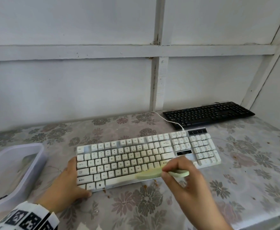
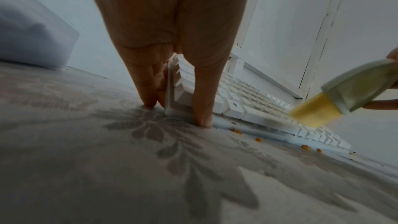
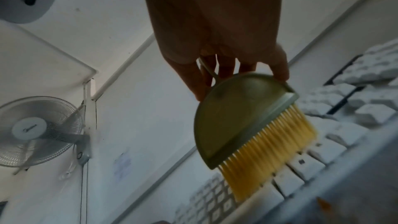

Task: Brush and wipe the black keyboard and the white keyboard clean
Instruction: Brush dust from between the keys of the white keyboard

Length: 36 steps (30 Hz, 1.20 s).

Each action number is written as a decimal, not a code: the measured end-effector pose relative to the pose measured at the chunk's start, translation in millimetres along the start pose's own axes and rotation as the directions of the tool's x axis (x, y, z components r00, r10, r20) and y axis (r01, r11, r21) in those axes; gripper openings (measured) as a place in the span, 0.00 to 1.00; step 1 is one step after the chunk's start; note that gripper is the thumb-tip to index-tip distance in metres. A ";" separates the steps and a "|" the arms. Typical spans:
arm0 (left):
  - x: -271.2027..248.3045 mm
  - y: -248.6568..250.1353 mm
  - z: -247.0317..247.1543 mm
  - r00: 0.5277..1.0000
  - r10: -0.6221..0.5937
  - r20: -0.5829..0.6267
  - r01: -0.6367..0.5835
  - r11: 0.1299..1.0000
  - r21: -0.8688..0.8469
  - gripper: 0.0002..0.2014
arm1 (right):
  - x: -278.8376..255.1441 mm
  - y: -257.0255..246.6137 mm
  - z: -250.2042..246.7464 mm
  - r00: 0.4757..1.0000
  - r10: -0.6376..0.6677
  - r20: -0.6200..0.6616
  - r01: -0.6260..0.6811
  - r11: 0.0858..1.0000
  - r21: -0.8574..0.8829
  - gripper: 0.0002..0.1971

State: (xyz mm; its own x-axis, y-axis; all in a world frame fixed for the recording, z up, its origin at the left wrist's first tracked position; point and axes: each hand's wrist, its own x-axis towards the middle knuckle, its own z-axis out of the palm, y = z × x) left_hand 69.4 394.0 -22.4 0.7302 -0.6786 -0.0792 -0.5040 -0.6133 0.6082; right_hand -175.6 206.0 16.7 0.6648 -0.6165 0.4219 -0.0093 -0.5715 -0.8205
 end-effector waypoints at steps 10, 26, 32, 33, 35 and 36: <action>2.5 -3.7 -1.6 0.999 -0.019 0.026 0.020 0.999 -0.050 0.58 | 12.5 17.4 -62.7 0.975 0.117 -0.187 -0.125 0.992 -0.030 0.10; 0.8 1.0 -2.8 1.000 -0.027 0.016 0.028 0.998 -0.048 0.58 | 16.5 41.7 -98.7 0.972 0.098 -0.212 -0.124 0.986 -0.114 0.11; 1.1 1.5 -0.8 0.999 -0.042 0.006 0.042 0.999 -0.029 0.55 | 22.1 59.5 -121.8 0.938 0.131 -0.320 -0.218 0.942 -0.255 0.12; 0.9 1.9 -0.7 0.999 -0.045 0.008 0.046 0.999 -0.029 0.55 | 23.0 60.0 -126.4 0.932 0.112 -0.344 -0.220 0.930 -0.294 0.12; 0.1 3.3 -0.9 0.999 -0.042 0.005 0.042 0.999 -0.028 0.55 | 23.2 56.4 -128.8 0.934 0.085 -0.348 -0.187 0.944 -0.271 0.10; -0.2 3.9 -1.1 0.999 -0.039 0.001 0.039 0.999 -0.028 0.54 | 22.9 53.3 -127.2 0.940 0.100 -0.327 -0.168 0.968 -0.186 0.07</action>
State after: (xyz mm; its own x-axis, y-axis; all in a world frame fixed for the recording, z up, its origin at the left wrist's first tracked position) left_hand 67.8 392.1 -19.1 0.7486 -0.6548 -0.1037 -0.4623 -0.6277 0.6263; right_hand -255.9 92.5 31.7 0.3799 -0.8136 0.4401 -0.2592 -0.5504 -0.7937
